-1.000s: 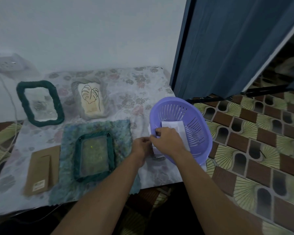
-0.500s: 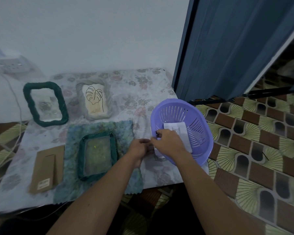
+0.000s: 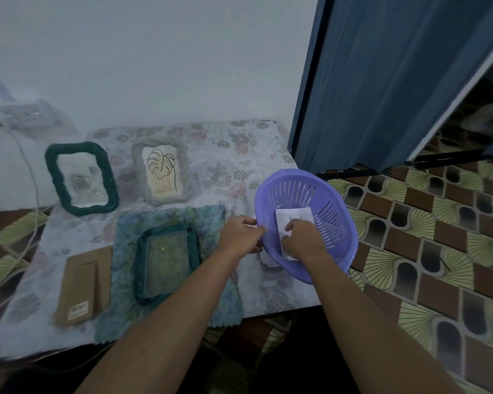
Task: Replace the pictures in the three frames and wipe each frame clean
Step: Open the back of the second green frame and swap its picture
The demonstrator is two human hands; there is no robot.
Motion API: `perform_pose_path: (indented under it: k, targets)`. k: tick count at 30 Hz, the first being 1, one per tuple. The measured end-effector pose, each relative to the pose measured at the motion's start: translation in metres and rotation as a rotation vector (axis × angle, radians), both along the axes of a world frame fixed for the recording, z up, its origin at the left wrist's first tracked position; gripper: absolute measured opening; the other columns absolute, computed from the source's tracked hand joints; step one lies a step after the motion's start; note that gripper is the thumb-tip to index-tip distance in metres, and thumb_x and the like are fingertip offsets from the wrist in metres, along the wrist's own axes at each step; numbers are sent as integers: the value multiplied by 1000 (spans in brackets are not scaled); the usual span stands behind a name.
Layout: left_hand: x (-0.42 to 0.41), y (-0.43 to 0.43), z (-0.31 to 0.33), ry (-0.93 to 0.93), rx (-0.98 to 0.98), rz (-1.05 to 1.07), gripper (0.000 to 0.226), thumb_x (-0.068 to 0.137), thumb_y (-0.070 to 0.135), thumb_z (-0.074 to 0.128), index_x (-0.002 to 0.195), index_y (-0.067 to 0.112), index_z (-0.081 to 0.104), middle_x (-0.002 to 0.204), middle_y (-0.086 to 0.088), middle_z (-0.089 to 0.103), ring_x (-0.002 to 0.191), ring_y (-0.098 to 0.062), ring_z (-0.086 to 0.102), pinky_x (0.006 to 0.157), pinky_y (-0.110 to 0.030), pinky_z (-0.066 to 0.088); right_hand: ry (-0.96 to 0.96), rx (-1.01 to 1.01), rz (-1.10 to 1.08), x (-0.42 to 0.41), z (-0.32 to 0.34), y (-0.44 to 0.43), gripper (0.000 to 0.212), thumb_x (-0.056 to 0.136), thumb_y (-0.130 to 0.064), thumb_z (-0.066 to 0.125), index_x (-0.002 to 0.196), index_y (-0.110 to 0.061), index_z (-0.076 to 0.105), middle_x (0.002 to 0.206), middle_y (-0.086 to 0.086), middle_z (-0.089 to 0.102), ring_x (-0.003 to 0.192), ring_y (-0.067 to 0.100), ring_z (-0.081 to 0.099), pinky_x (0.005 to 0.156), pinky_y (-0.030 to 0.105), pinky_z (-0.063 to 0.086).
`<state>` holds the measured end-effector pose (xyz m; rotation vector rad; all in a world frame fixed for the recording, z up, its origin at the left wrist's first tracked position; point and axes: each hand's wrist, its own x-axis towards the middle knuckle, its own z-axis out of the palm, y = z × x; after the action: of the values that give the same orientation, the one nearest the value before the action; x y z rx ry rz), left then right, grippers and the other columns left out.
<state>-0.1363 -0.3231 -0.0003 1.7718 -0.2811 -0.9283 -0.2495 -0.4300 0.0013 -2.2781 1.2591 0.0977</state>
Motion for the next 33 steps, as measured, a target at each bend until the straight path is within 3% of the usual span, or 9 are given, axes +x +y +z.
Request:
perform_pose_path:
  k: [4, 10, 15, 23, 28, 33]
  targets:
    - [-2, 1, 2, -38, -5, -12, 28, 84, 15, 75, 108, 9, 61, 87, -10, 70, 65, -20, 72, 59, -29, 59, 204, 2, 28, -1, -11, -1, 55, 95, -34, 61, 139, -7, 41, 140, 19, 38, 126, 41, 45, 103, 47, 43]
    - [-3, 4, 2, -28, -22, -5, 20, 85, 14, 76, 99, 11, 61, 88, -13, 71, 68, -23, 73, 60, -31, 60, 273, -45, 58, 5, -13, 1, 48, 97, -30, 59, 136, -8, 43, 137, 17, 43, 124, 40, 47, 100, 48, 46]
    - [-4, 4, 1, -28, -20, 2, 18, 84, 14, 76, 95, 12, 62, 89, -14, 72, 70, -25, 74, 63, -33, 61, 175, -98, 21, 7, -9, 3, 36, 97, -27, 58, 122, -2, 55, 118, 18, 62, 107, 36, 62, 82, 40, 50]
    - [-5, 4, 4, -34, -19, 4, 17, 84, 14, 76, 91, 15, 60, 87, -12, 71, 69, -23, 73, 64, -33, 61, 128, -62, -81, 4, -3, 3, 36, 79, -20, 78, 105, -3, 59, 107, 17, 65, 100, 38, 65, 81, 43, 57]
    - [-4, 6, 6, -2, -33, -1, 23, 86, 16, 75, 101, 9, 60, 89, -15, 71, 67, -24, 73, 60, -33, 60, -7, -81, -108, 3, 9, 1, 24, 91, -23, 65, 101, -1, 64, 93, 15, 65, 89, 36, 65, 68, 36, 47]
    - [3, 14, 12, 47, -57, 10, 23, 92, 23, 68, 103, 3, 64, 90, -14, 72, 66, -24, 72, 63, -36, 61, -268, -229, -80, 1, 44, 18, 15, 90, -17, 60, 77, -8, 59, 73, 8, 61, 65, 25, 56, 57, 32, 45]
